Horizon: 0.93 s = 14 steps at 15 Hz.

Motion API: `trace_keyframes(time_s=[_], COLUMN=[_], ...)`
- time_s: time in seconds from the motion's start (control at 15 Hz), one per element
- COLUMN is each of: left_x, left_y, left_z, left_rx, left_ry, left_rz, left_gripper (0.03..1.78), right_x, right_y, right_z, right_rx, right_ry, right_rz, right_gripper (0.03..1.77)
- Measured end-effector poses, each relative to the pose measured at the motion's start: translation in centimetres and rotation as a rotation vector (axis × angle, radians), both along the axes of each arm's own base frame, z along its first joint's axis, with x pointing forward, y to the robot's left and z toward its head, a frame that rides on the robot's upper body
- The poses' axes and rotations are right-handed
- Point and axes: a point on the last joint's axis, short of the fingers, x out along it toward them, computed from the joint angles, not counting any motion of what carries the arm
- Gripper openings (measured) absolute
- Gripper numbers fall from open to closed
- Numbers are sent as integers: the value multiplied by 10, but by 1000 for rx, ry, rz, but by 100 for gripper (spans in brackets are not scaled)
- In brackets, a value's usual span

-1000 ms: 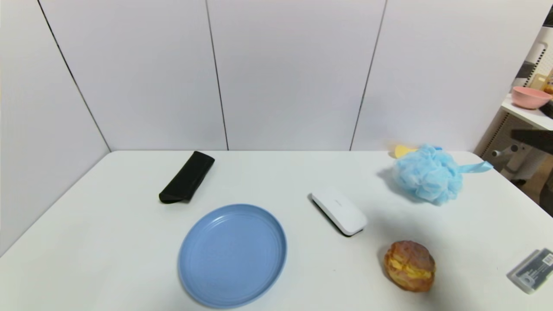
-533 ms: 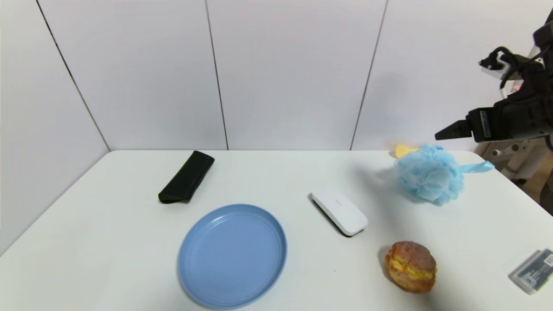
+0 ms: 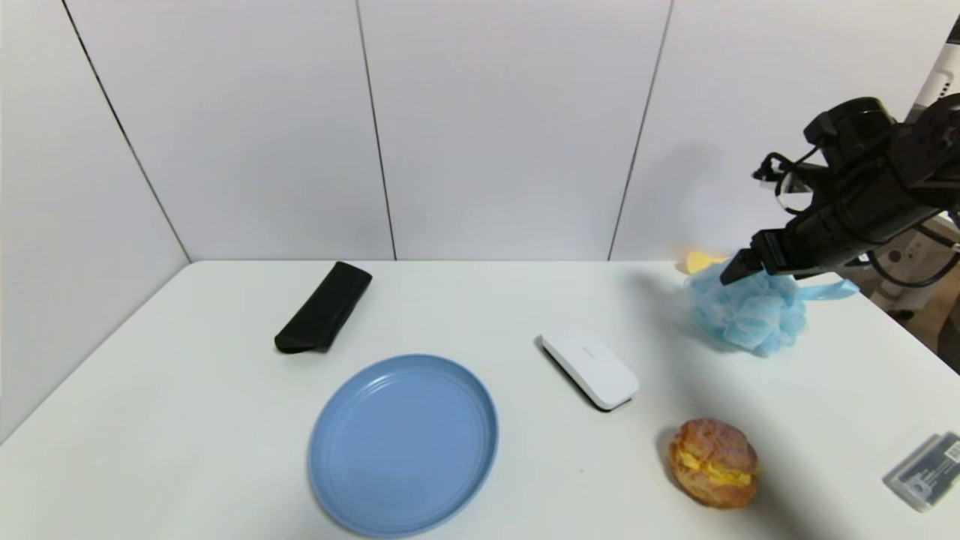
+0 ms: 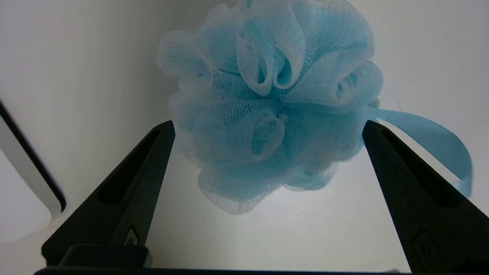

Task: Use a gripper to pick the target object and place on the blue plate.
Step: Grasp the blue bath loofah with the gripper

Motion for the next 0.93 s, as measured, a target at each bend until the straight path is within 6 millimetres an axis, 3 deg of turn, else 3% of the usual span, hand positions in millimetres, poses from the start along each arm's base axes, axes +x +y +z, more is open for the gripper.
trace_keyframes(time_s=[0.47, 0.8, 0.93], left_x=[0, 0, 0], left_y=[0, 0, 0], left_z=[0, 0, 0], left_rx=[0, 0, 0], left_ry=[0, 0, -1], left_rz=[0, 1, 0], left_gripper=[169, 169, 169], right_x=[29, 39, 40], right_y=[5, 1, 0], right_z=[-45, -62, -64], right_rx=[-1, -8, -8], right_ry=[105, 130, 136], right_rz=[16, 3, 0], right_gripper=[169, 170, 137])
